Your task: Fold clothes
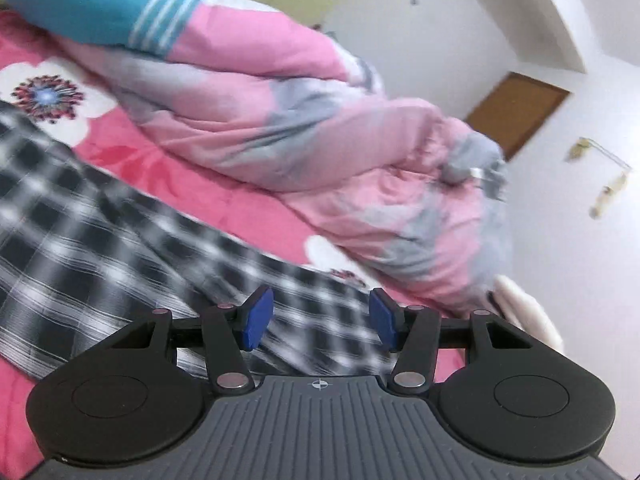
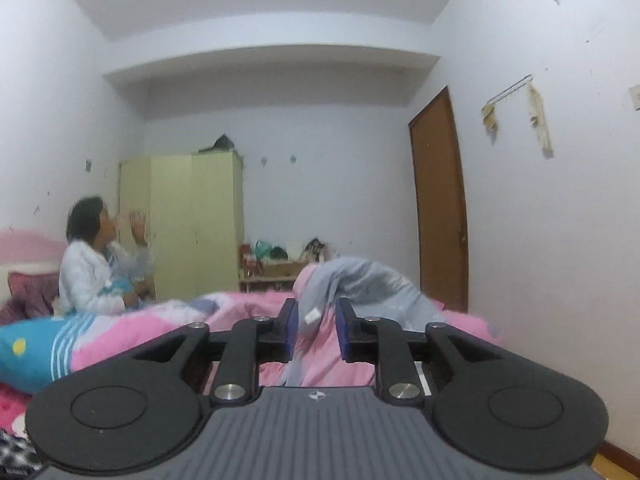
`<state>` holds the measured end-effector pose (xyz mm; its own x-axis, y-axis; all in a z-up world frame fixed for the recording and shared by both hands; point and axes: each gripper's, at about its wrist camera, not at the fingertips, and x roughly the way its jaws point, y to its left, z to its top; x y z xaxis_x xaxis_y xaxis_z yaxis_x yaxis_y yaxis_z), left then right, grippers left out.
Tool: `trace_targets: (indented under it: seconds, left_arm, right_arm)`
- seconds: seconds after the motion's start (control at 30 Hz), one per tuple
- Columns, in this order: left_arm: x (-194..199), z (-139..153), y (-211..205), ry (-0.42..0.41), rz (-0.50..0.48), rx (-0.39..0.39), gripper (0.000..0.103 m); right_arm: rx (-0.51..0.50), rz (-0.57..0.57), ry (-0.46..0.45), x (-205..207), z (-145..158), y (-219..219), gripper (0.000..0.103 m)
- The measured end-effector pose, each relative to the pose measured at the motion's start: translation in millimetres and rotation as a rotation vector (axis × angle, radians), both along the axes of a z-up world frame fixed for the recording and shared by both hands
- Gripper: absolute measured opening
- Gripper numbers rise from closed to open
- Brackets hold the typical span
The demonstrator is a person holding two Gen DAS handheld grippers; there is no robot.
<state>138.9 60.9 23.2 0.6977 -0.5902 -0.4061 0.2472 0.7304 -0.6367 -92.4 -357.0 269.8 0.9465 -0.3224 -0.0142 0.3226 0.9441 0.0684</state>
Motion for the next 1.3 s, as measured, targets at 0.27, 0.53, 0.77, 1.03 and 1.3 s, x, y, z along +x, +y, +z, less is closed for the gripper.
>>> trace_targets:
  seconds: [0.27,0.53,0.77,1.03,1.3]
  left_arm:
    - [17,-38,48,0.033,0.208,0.293,0.053]
    - [70,-76,64,0.010,0.304,0.514,0.053]
    - [93,-89,57,-0.044,0.305,0.536,0.052]
    - [108,-100,69,-0.039,0.343,0.532,0.052]
    - [116,-104,76,-0.018,0.371,0.516,0.052]
  right_arm:
    - [-0.134,0.378,0.312,123,-107,87,0.026]
    - [-0.382,0.766,0.662,243,-272,251,0.025]
    - [-0.653,0.769,0.745,270,-339,292,0.018]
    - [-0.603,0.676,0.684,290,-328,269,0.000]
    - [-0.491,0.611,0.711,350,-322,248,0.000]
